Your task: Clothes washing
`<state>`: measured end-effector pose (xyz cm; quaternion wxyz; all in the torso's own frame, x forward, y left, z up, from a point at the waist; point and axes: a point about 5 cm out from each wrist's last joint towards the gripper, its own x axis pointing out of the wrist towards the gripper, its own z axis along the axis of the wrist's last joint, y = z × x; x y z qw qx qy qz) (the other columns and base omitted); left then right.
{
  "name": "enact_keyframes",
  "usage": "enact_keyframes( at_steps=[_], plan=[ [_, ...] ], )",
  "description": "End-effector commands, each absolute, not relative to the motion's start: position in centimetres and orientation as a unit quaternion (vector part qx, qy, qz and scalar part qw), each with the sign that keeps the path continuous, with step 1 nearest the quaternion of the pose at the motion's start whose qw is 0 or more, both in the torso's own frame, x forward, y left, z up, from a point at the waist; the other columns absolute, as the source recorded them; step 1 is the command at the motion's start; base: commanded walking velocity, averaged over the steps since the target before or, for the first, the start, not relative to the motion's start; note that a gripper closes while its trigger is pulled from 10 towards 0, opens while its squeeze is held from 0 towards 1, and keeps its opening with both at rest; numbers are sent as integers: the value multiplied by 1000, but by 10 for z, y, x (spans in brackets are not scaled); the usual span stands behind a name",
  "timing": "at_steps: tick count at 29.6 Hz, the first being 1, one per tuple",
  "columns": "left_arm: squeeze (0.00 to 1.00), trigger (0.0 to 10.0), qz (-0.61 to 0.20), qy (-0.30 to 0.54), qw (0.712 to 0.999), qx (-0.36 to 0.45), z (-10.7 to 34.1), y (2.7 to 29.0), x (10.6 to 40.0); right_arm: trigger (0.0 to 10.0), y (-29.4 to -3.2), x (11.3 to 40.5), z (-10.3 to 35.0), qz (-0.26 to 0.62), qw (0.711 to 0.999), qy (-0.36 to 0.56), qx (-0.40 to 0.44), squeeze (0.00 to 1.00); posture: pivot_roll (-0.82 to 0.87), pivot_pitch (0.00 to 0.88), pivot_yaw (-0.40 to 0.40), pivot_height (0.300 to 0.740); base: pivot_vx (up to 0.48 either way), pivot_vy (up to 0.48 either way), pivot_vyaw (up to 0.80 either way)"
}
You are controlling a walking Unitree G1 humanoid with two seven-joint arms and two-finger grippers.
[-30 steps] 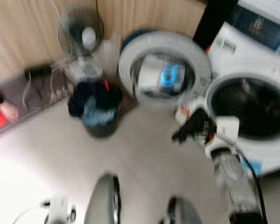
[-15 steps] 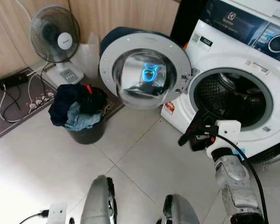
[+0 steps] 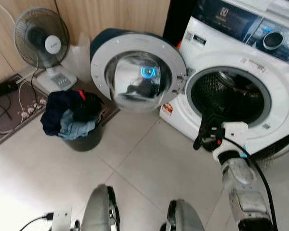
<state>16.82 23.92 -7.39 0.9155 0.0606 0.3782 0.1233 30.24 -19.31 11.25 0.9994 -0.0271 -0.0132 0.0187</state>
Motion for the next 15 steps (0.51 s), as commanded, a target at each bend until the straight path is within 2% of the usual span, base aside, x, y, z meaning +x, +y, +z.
enact_keyframes(
  at_steps=[1, 15],
  plan=[
    [0, 10000, 128, 404, 904, 57, -81, 240, 153, 10000, -195, 299, 113, 18, 999, -18, -31, 0, 91, 251, -97, 597, 0, 0, 0],
    [0, 10000, 133, 400, 905, 49, -80, 242, 153, 10000, -196, 299, 113, 17, 999, -15, -39, 0, 91, 253, -99, 597, 0, 0, 0]
  ],
)
